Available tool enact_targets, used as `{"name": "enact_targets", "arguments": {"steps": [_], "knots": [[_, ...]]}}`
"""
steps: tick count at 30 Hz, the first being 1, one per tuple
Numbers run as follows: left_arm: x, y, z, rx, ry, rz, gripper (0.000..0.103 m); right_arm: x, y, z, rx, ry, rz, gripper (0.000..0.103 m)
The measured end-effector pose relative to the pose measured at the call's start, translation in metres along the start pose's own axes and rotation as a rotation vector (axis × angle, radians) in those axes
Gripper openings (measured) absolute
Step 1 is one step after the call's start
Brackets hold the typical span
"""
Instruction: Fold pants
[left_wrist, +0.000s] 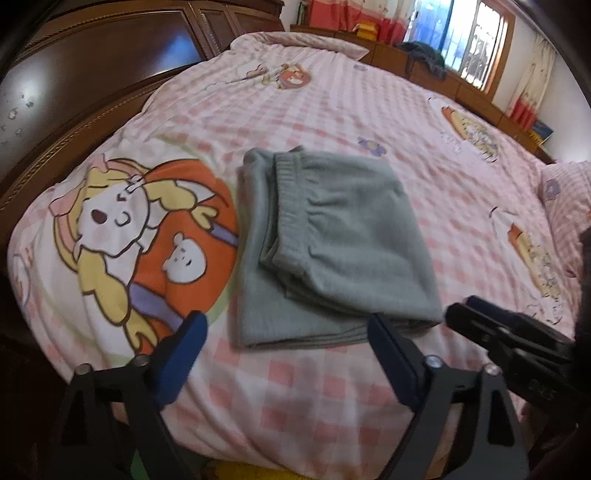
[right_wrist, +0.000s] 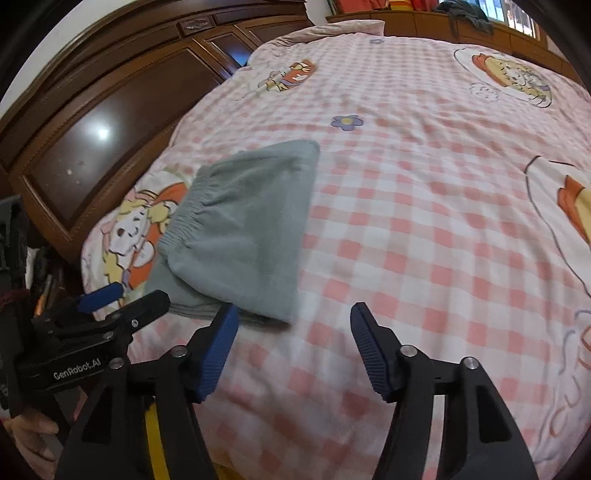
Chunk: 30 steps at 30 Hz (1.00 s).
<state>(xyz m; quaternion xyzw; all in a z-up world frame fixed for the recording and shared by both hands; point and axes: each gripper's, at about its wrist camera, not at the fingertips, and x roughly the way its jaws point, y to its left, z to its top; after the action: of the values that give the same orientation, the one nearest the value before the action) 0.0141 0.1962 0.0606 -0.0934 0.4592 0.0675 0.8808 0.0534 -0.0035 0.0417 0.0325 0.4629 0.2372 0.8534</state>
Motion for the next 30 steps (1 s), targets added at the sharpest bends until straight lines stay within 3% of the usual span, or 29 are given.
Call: {"name": "enact_targets", "arguments": {"steps": [7,11,17,30], "knots": [[0.011,-0.002,-0.009,-0.010,0.025,0.025,0.094,0.011,0.004,-0.009,-0.043,0.055,-0.048,0.064],[0.017,-0.001,-0.012,-0.008,0.031,0.036,0.103,0.019,0.007,-0.010,-0.065,0.070,-0.072,0.065],[0.033,0.008,-0.014,-0.065,0.066,0.038,0.103,0.038,0.010,-0.010,-0.082,0.095,-0.095,0.068],[0.049,0.006,-0.017,-0.045,0.108,0.066,0.103,0.046,0.007,-0.012,-0.093,0.088,-0.073,0.076]]}}
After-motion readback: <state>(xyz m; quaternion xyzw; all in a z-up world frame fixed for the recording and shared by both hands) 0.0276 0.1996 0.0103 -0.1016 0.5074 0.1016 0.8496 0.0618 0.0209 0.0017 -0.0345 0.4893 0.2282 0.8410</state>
